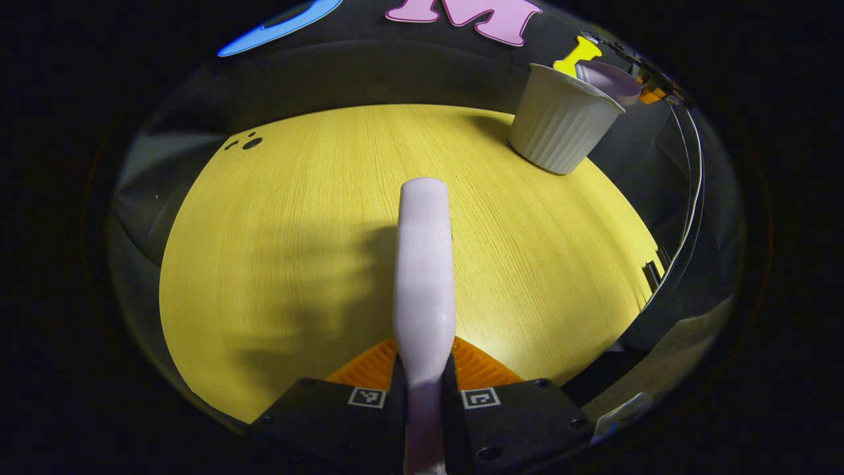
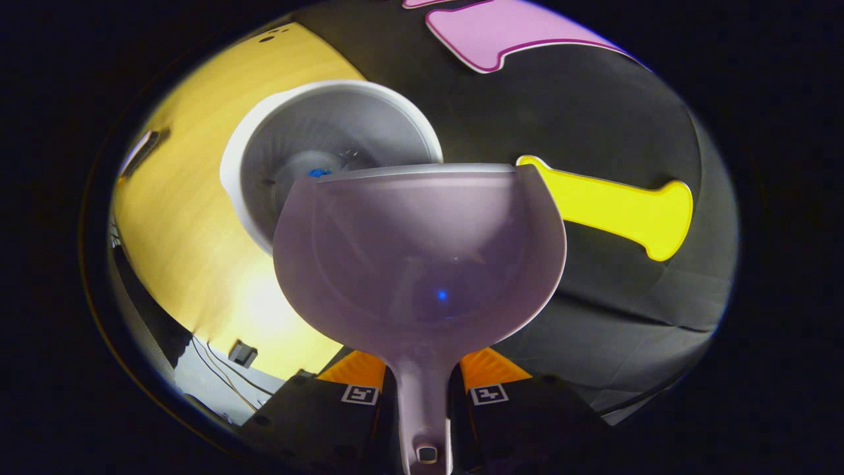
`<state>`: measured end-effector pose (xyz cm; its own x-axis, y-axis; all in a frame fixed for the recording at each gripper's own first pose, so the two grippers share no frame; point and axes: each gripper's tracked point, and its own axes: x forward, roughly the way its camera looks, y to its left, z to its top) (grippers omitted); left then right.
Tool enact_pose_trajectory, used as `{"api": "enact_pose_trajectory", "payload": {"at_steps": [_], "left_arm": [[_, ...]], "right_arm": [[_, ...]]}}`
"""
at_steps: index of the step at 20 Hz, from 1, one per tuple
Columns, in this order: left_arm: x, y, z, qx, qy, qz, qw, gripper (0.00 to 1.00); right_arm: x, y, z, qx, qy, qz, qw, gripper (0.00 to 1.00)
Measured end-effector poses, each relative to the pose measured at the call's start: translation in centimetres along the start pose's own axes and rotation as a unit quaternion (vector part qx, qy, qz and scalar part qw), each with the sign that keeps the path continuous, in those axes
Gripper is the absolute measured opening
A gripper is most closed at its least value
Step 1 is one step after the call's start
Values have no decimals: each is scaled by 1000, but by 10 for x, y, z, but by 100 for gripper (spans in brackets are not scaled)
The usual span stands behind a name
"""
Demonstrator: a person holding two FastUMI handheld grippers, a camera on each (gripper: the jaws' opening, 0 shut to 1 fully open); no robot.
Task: Pick up the small broom and dustpan from the desktop, sweep the trash into the dustpan with the broom, and then empty the trash into the garbage bin.
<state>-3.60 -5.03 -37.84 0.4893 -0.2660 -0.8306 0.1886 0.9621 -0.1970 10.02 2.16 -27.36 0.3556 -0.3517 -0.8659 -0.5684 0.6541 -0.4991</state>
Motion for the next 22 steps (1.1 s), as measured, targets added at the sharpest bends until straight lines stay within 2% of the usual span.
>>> {"api": "enact_pose_trajectory", "payload": {"at_steps": [5,7,8,9,10,12,13,17,22], "left_arm": [[1,4,10,5,-3,11,1000,27],[2,5,16,8,-4,13,1000,29],[2,5,18,10,-5,14,1000,29],[2,5,19,13,-6,16,1000,27],[2,6,22,17,-7,18,1000,27],[1,6,24,22,-6,20,1000,27],[1,6,25,24,-6,21,999,27],[2,6,25,29,0,22,999,29],[4,8,23,42,9,30,999,27]], "right_arm": [[-32,5,-5,66,-79,-1,995,36],[-52,19,-7,91,-116,6,989,35],[-61,29,-8,105,-134,12,985,38],[-70,39,-8,119,-150,22,981,32],[-80,52,-9,131,-162,35,977,35],[-96,86,-11,154,-181,65,969,35],[-99,103,-10,165,-186,82,965,38],[-111,195,-14,201,-200,152,947,35],[-100,312,-20,212,-168,242,932,35]]}}
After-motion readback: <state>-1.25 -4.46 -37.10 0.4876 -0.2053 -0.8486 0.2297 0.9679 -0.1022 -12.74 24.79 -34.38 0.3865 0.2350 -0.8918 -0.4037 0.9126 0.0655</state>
